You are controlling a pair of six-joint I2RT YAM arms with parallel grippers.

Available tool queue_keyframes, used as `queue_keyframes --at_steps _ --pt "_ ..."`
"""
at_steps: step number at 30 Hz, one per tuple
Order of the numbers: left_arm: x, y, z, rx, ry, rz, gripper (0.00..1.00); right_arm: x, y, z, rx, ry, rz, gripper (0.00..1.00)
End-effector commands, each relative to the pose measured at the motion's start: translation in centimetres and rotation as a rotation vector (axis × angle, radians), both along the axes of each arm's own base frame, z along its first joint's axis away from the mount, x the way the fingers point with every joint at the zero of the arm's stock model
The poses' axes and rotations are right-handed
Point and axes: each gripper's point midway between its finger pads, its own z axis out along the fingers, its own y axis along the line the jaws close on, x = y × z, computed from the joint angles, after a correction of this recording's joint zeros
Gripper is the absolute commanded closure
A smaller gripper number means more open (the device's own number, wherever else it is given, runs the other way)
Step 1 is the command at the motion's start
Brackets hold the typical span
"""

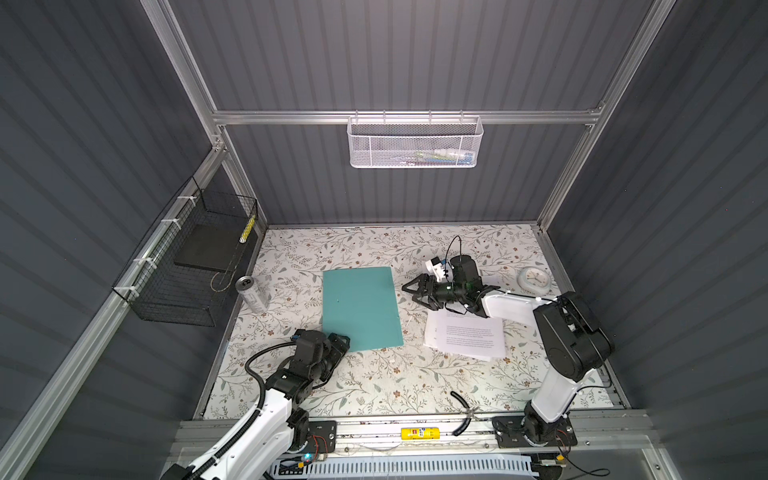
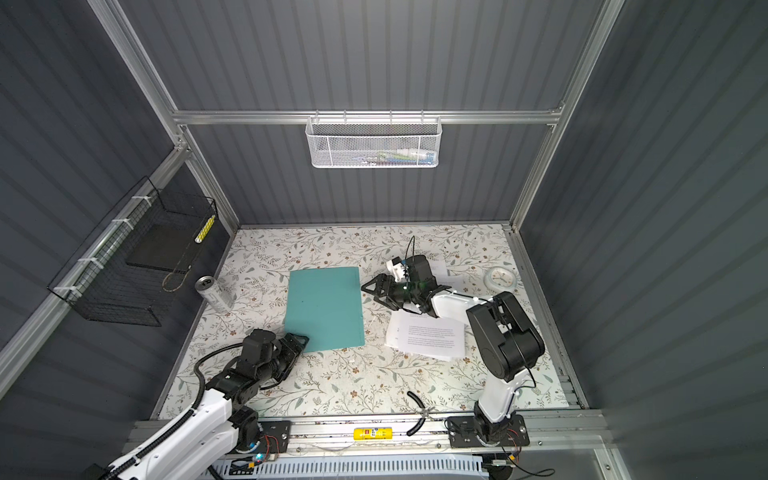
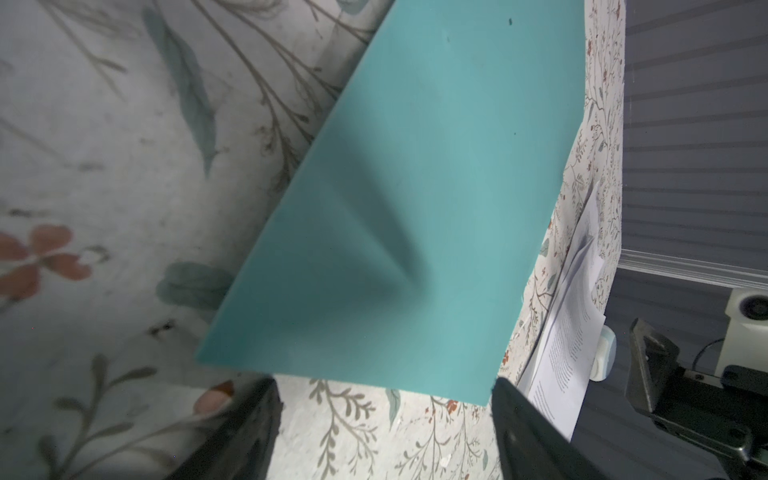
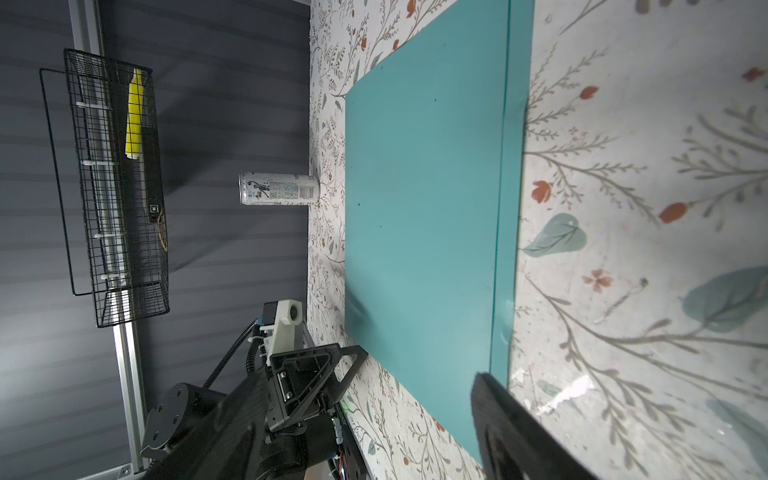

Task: Put the files into the folder

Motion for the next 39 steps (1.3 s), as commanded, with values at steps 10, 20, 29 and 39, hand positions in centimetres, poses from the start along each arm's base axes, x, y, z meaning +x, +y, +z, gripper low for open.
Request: queue_keyframes --at_steps 10,20,29,39 --pt "0.2 0.6 -1.1 -0.014 -0.021 0.059 0.25 0.6 0.8 0.0 0.009 -0.010 0.018 0.23" --pt "0.0 1.3 -1.6 -0.042 -0.052 0.116 0.26 0.9 1.1 -0.8 0.035 0.019 0.028 0.25" --pt "1.7 1.3 -1.2 -0.023 -0.107 0.125 0.28 1.0 1.3 -2.0 0.028 0.047 0.043 0.27" --pt "2.9 1.5 -1.9 -0.021 -0.130 0.170 0.36 1.0 1.4 -2.6 0.025 0.061 0.046 0.32"
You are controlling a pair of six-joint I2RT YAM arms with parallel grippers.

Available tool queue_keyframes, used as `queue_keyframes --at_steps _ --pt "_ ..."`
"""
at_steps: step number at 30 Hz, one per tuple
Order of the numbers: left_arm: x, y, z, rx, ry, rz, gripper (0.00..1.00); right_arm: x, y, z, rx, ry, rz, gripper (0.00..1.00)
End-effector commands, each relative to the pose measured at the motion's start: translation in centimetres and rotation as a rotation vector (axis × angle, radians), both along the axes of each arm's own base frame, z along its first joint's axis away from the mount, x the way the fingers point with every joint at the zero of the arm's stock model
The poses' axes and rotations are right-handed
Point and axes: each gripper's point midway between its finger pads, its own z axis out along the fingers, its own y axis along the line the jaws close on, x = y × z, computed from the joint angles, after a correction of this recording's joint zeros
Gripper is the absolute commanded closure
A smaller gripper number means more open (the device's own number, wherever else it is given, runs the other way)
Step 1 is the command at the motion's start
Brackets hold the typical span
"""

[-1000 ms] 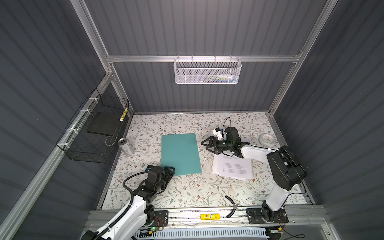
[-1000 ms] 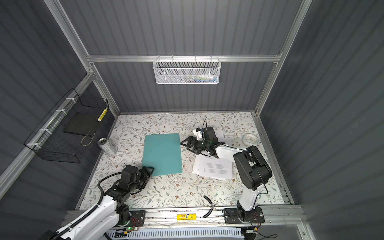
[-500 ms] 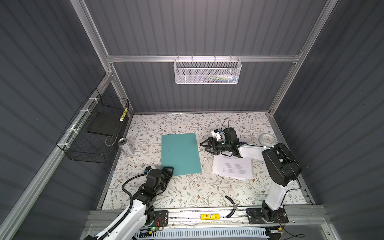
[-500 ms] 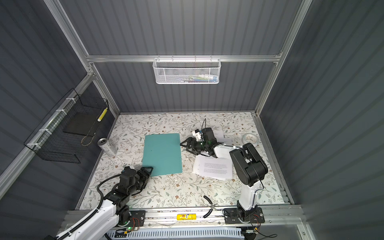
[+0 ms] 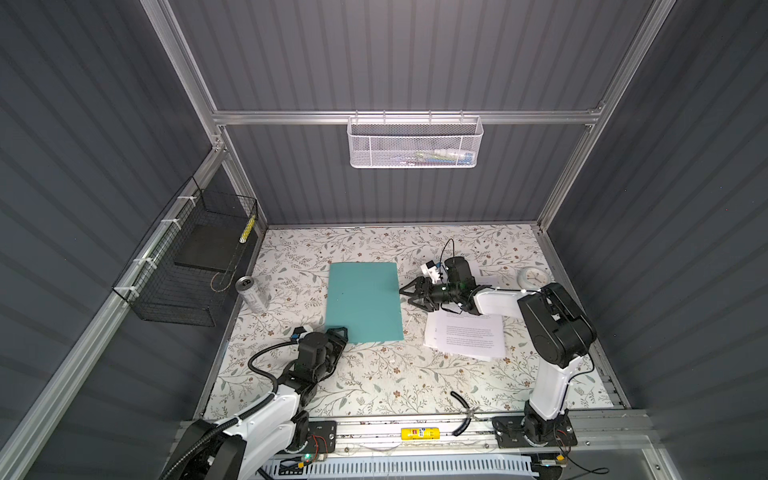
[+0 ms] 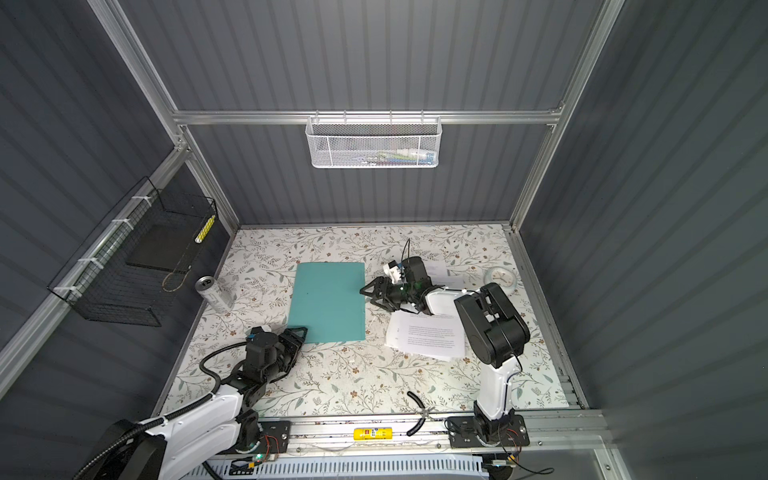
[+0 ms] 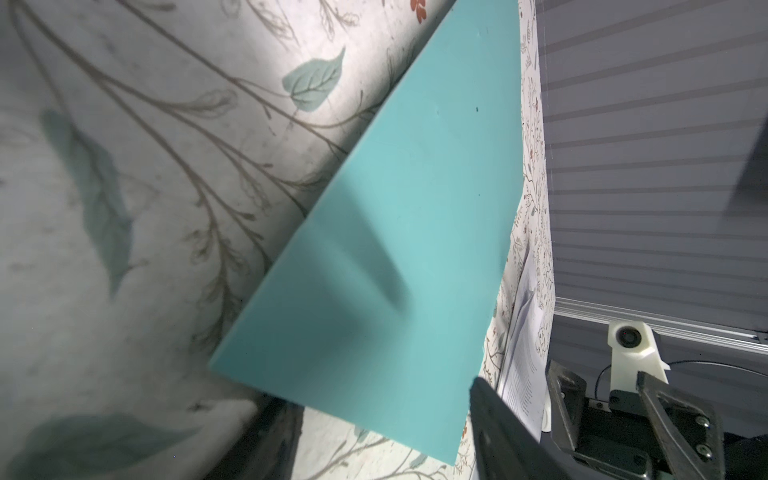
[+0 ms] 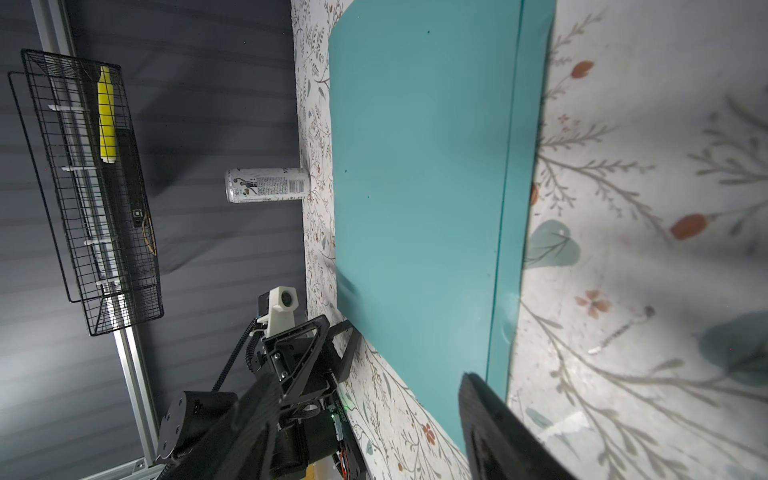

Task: Put the files into the folder

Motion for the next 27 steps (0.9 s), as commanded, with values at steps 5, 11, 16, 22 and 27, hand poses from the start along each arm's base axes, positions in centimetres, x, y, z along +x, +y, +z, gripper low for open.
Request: queue_keyframes --at_steps 5,11,16,22,27 --pt "-0.3 1.7 -0.7 0.045 -0.011 0.076 0.39 0.4 0.5 -0.3 0.011 -0.001 0.018 0.36" --pt "-0.1 2.4 -0.6 0.053 -0.034 0.111 0.47 0.5 0.6 -0.3 0.011 -0.004 0.020 0.41" --pt "0.5 2.5 -0.5 0.050 -0.056 0.112 0.47 0.6 0.6 -0.7 0.010 0.002 0.018 0.42" --pt "1.6 2.2 -0.3 0.048 -0.070 0.099 0.49 0.6 0.6 -1.0 0.014 0.006 0.017 0.43" --pt "2.5 1.4 -0.6 0.027 -0.074 0.077 0.62 0.6 0.7 -1.1 0.013 0.006 0.018 0.43"
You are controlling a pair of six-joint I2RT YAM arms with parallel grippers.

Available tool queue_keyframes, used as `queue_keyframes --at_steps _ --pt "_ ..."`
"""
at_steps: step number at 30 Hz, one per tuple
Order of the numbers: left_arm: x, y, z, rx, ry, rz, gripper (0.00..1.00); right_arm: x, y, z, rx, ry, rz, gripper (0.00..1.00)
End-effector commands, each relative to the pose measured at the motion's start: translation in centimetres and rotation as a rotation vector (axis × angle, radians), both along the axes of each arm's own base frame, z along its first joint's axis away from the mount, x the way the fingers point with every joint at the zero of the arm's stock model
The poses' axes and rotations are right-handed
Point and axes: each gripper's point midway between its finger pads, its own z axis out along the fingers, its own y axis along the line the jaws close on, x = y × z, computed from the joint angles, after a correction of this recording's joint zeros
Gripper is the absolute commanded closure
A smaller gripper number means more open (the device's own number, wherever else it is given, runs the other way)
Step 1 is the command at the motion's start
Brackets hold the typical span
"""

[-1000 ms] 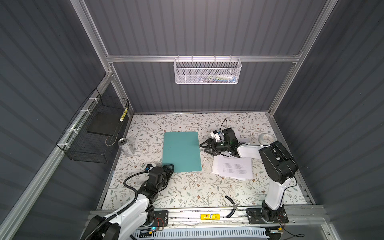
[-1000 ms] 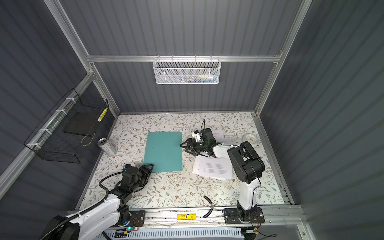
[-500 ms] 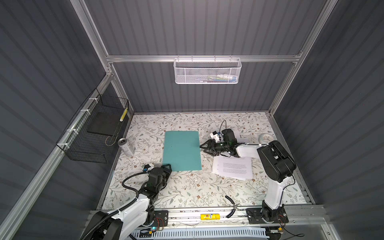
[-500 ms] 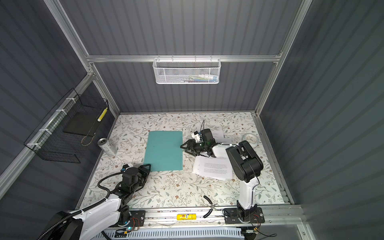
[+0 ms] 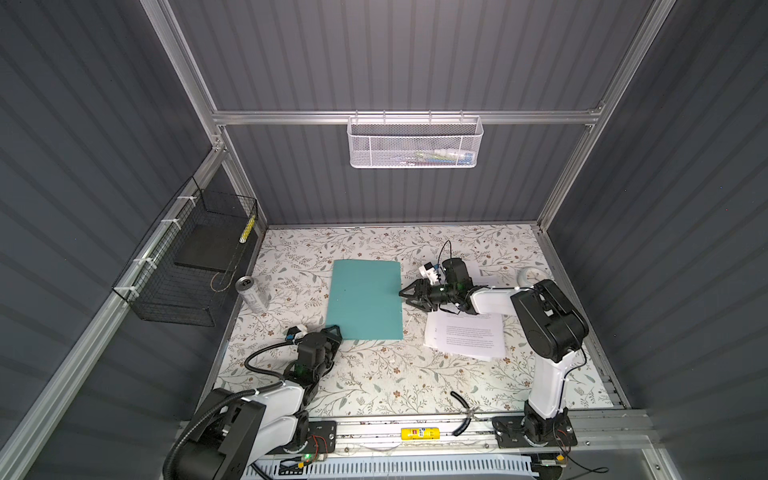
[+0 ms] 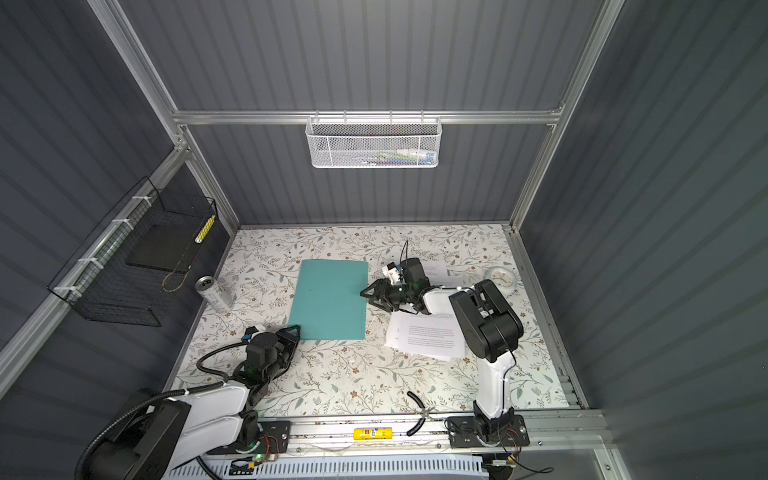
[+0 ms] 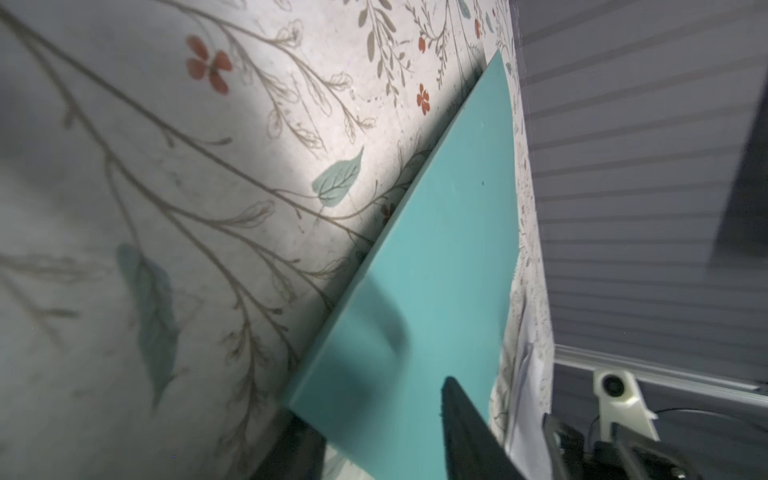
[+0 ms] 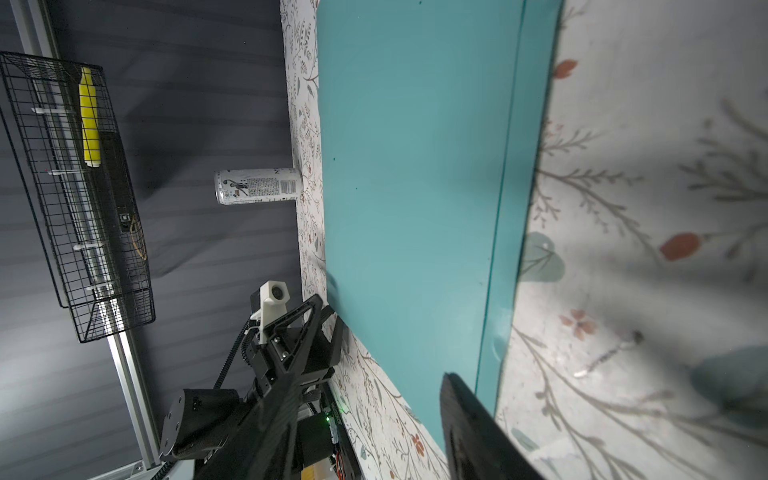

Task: Put the files into the folder

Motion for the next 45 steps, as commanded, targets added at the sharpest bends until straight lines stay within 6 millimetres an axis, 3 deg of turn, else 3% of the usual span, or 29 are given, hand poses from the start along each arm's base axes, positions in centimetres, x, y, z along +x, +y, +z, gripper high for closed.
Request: queue_keyframes --at_steps 1,4,5,8,22,32,45 --pt "0.8 -0.6 0.1 -0.003 -0.012 -0.030 0.64 0.2 0.3 0.3 0.017 -0.011 0.011 0.43" --pt "1.2 -0.9 0.1 -0.010 -0.007 -0.039 0.74 0.3 0.3 0.3 0.015 -0.013 0.007 0.43" --pt "1.4 -1.2 0.3 -0.007 -0.009 -0.052 0.85 0.2 0.3 0.3 0.015 -0.014 0.008 0.43" --pt "2.1 -1.8 1.2 0.004 -0.015 -0.084 1.00 0.2 0.3 0.3 0.014 -0.015 0.007 0.42" --pt "2.0 -0.8 5.1 0.023 -0.084 -0.061 1.00 -0.2 -0.4 0.2 -0.041 -0.028 -0.006 0.41" --pt "1.4 -1.0 5.8 -0.060 -0.095 -0.046 1.00 -0.2 -0.4 -0.3 -0.042 -0.022 -0.001 0.43" --pt "1.3 -1.3 6.1 -0.102 -0.109 -0.047 1.00 -0.2 1.2 -1.5 -0.022 0.006 0.021 0.43"
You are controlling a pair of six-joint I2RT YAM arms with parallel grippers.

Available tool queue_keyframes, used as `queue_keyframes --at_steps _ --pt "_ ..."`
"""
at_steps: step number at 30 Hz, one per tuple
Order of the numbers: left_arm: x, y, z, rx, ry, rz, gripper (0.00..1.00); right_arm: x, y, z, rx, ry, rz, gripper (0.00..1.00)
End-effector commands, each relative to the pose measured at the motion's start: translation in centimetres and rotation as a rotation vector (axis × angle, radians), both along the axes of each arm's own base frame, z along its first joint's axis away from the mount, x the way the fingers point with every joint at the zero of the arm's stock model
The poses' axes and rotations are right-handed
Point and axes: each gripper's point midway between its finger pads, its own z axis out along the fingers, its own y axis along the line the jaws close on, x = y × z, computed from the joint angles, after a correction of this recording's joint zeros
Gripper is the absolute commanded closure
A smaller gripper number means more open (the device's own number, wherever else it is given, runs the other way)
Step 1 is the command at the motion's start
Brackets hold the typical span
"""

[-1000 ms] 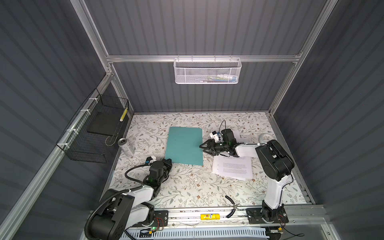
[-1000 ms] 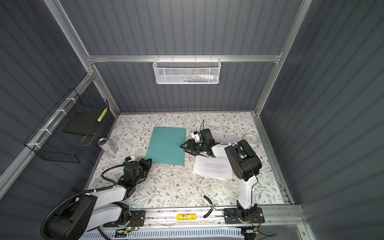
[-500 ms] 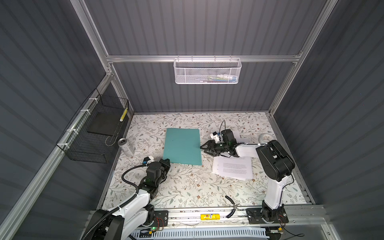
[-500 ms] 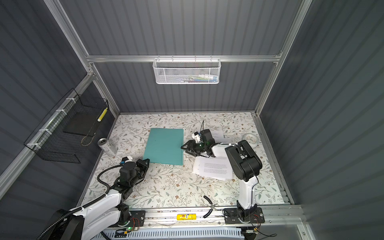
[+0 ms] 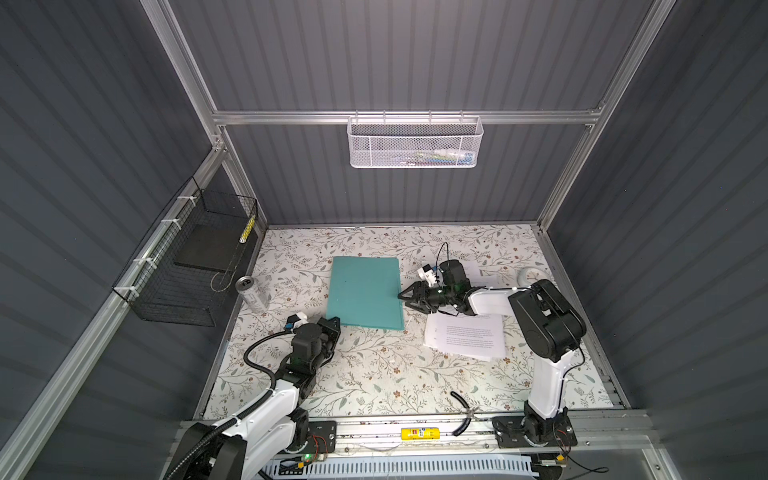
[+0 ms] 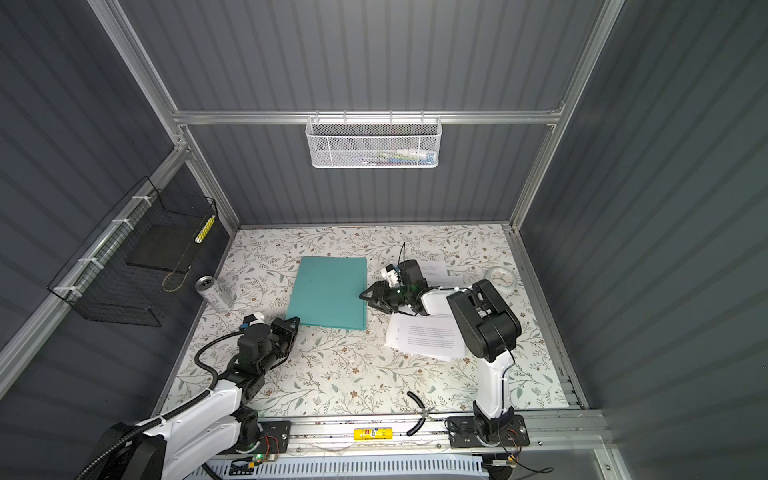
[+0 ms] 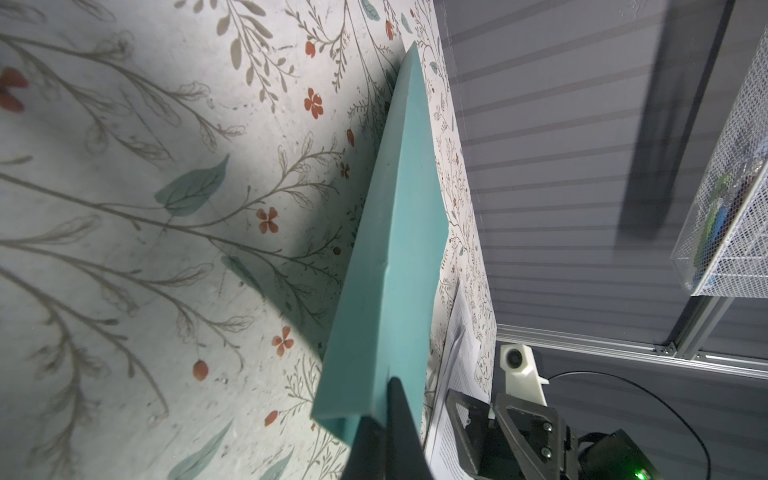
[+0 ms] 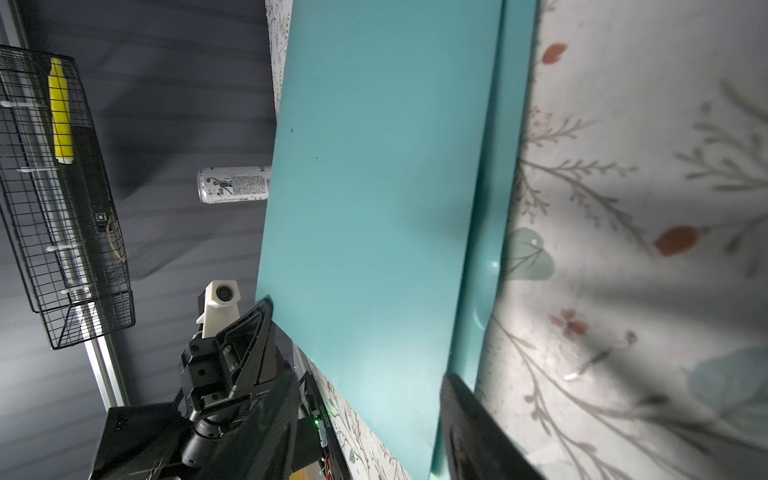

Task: Put the files into the folder

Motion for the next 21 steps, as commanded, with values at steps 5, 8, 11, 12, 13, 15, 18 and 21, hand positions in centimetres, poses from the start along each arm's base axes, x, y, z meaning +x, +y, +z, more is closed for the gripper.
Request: queue_keyframes --at_steps 5,8,11,12,13,15,18,21 --pt "-0.3 -0.1 0.1 -0.035 -0.007 -0.003 1.00 0.1 1.3 -1.1 0.002 0.020 0.025 0.43" --pt "-0.4 0.0 -0.1 -0.039 -0.002 -0.001 1.00 -0.1 1.8 -1.7 0.001 0.028 0.037 0.43" --pt "-0.4 -0.1 0.0 -0.044 -0.004 -0.006 1.00 -0.2 2.2 -2.2 0.000 0.037 0.046 0.43" --pt "-0.4 -0.2 0.2 -0.045 -0.007 -0.010 1.00 -0.2 2.3 -2.3 0.001 0.039 0.047 0.43" --pt "-0.4 -0.2 0.1 -0.044 -0.004 -0.010 1.00 -0.2 2.4 -2.4 0.004 0.042 0.049 0.43" --pt "-0.4 -0.3 0.1 -0.046 -0.003 -0.016 1.00 -0.1 2.6 -2.4 0.016 0.044 0.049 0.43" --pt "-0.4 -0.4 0.0 -0.046 0.002 -0.024 1.00 0.1 3.0 -2.3 0.045 0.047 0.049 0.46" --pt "-0.6 -0.4 -0.4 -0.044 0.013 -0.026 1.00 0.4 3.5 -1.3 0.092 0.034 0.051 0.55"
